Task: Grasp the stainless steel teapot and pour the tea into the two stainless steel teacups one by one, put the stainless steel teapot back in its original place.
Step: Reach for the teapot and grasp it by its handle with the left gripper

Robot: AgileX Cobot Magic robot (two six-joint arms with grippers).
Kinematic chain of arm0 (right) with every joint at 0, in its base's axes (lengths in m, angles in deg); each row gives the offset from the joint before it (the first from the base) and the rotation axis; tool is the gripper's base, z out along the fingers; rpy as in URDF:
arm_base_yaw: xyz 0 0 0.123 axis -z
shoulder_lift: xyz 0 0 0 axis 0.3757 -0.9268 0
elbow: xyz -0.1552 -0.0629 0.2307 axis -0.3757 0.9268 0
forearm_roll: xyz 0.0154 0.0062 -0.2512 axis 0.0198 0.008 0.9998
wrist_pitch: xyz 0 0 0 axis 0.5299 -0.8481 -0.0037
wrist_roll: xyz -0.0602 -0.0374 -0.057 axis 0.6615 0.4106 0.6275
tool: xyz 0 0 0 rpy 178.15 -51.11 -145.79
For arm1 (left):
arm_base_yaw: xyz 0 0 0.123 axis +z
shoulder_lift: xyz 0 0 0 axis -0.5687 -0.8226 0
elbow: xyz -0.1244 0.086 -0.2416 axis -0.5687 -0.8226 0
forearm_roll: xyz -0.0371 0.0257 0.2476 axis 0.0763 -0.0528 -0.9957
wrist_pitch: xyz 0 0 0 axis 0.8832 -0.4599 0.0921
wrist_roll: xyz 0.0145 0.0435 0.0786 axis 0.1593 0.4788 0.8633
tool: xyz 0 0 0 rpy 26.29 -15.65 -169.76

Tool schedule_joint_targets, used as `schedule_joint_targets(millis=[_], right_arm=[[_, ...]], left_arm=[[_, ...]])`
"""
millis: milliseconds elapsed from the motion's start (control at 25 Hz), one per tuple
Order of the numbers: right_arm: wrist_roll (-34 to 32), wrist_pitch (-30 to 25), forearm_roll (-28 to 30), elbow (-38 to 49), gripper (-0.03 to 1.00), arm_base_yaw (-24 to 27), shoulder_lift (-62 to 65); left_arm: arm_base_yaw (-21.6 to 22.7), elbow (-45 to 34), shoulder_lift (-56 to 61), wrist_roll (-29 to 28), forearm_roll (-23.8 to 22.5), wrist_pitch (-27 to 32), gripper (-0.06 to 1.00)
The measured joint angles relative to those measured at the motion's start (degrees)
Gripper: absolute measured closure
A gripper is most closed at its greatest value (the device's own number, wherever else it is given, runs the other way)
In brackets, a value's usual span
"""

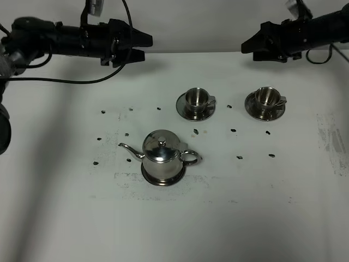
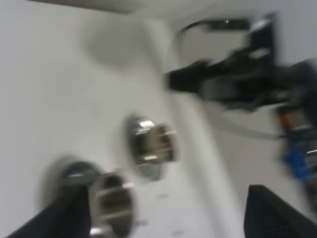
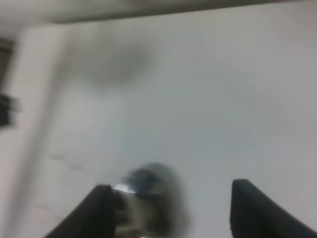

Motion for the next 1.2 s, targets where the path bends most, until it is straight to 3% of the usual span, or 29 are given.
schedule_joint_targets(millis=[200,400,520,800,960,1200], right_arm=[[-5.0,-0.1,17.0,-7.8,0.47,0.0,0.1],[-7.2,-0.3,27.5,-4.4,0.47,0.0,4.4],[-7.3,-0.2,29.4,2.6,0.47,0.0,9.8],[-5.8,-0.1,30.9,26.2,0.51,0.0,25.3],[-5.2,2.4,32.2,40.1,0.51,0.0,38.5],[-6.7,8.2,36.3,57.5,0.51,0.0,59.6]], left_arm=[[-0.9,8.5,2.9,-7.9,-25.7,-0.6,0.37],[-2.9,5.4,7.5,-11.5,-44.1,0.2,0.37],[-3.9,-2.4,13.1,-11.8,-48.7,-1.6,0.37],[-7.5,-27.2,26.9,-11.5,-55.8,-12.5,0.37],[-11.0,-33.3,32.9,-11.8,-58.0,-15.9,0.37],[-19.5,-34.0,37.2,-13.3,-63.1,-16.7,0.38]])
